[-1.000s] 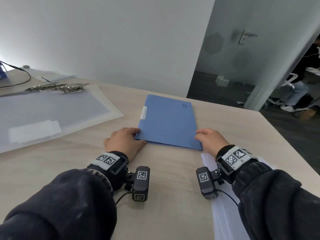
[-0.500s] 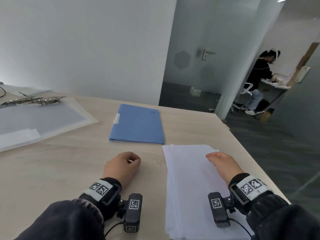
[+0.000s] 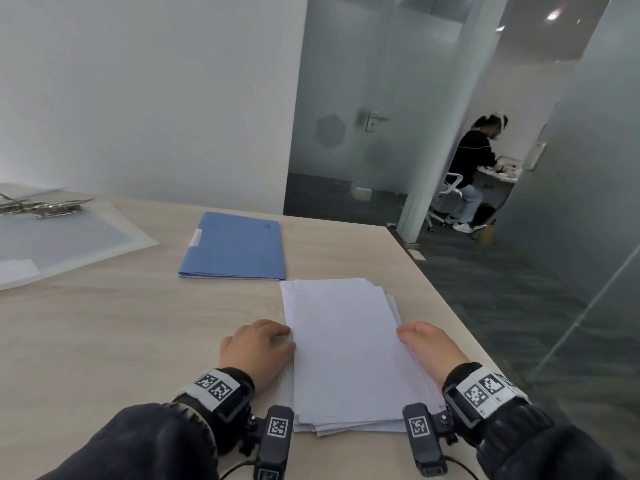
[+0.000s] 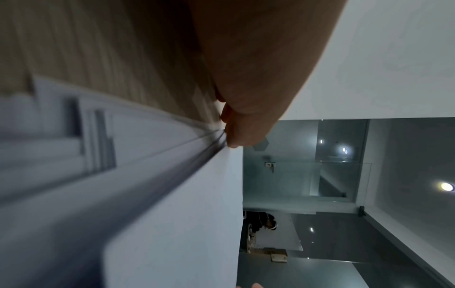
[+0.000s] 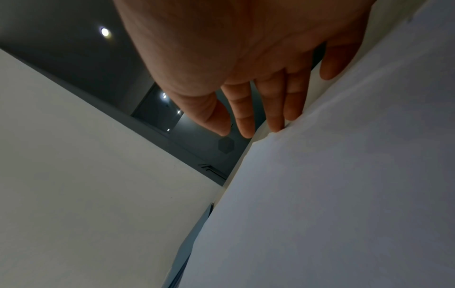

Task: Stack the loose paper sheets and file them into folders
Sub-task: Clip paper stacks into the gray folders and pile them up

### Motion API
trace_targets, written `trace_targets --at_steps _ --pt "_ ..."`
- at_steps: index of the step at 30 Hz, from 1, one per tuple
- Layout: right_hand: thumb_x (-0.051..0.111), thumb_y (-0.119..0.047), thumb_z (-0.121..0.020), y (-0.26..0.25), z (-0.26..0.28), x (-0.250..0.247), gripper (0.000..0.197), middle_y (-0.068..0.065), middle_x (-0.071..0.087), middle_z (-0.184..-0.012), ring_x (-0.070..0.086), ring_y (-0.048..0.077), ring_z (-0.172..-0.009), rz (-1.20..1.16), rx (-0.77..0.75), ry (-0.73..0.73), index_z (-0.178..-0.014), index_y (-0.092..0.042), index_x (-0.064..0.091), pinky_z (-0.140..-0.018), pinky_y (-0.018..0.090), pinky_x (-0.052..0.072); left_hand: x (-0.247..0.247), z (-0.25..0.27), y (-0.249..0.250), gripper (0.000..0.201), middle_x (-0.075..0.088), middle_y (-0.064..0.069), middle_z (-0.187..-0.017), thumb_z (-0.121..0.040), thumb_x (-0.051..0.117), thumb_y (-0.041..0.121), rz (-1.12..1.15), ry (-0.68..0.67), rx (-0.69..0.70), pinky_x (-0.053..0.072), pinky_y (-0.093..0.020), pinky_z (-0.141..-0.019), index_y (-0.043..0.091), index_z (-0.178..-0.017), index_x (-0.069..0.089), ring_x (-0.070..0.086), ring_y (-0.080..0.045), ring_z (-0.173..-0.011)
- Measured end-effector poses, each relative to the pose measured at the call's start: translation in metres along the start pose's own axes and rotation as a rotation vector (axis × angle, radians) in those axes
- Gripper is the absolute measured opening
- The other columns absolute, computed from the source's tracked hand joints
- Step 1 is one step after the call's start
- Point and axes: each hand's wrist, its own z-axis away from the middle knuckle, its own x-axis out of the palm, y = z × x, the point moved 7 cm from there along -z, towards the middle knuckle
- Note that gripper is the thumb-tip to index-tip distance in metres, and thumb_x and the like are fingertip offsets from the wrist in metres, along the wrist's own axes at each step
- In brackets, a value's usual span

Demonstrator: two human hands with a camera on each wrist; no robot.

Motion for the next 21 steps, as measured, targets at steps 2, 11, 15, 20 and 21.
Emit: trace_targets --at_steps 2,11,15,20,21 --pt "0.057 -0.022 -0.098 -0.003 0.003 0.002 0.017 -0.005 0.066 -0.111 0.058 0.010 -0.098 0.012 -0.013 -0.018 -0.111 -0.020 0.066 -0.074 0.024 0.042 0.000 0.000 -0.001 0.036 0.055 0.029 -0.133 -0.090 0.050 0.050 0.011 0.005 0.000 0.030 -0.037 -0.109 0.044 -0.122 0.066 0.049 -0.005 -0.126" --pt "0.055 -0.021 -0.097 -0.008 0.005 0.013 0.020 -0.006 0.063 -0.114 0.056 0.012 -0.104 0.111 -0.042 -0.065 -0.115 -0.021 0.064 -0.085 0.027 0.040 -0.002 0.001 -0.005 0.026 0.059 0.026 -0.127 -0.092 0.054 0.048 0.037 0.032 -0.009 0.034 -0.038 -0.106 0.041 -0.110 0.071 0.052 -0.008 -0.121" --pt "0.055 -0.021 -0.097 -0.011 0.002 0.016 0.019 -0.007 0.062 -0.110 0.056 0.011 -0.101 0.124 -0.045 -0.073 -0.115 -0.020 0.063 -0.082 0.027 0.040 -0.005 0.001 -0.011 0.030 0.059 0.021 -0.130 -0.091 0.054 0.047 0.061 0.077 -0.063 0.039 -0.040 -0.106 0.038 -0.115 0.070 0.052 -0.012 -0.122" --pt "0.055 -0.022 -0.096 -0.011 -0.002 0.021 0.019 -0.005 0.065 -0.110 0.057 0.010 -0.096 0.152 -0.050 -0.083 -0.113 -0.020 0.064 -0.074 0.025 0.042 -0.005 0.002 -0.011 0.031 0.059 0.021 -0.129 -0.089 0.052 0.048 0.056 0.073 -0.075 0.038 -0.040 -0.105 0.039 -0.113 0.069 0.052 -0.013 -0.122" --pt "0.055 -0.023 -0.096 -0.012 -0.003 0.022 0.019 -0.005 0.065 -0.110 0.057 0.010 -0.096 0.150 -0.051 -0.087 -0.112 -0.020 0.064 -0.074 0.025 0.042 -0.006 0.002 -0.010 0.030 0.059 0.022 -0.129 -0.089 0.052 0.047 0.049 0.073 -0.079 0.038 -0.039 -0.104 0.040 -0.112 0.069 0.051 -0.013 -0.122"
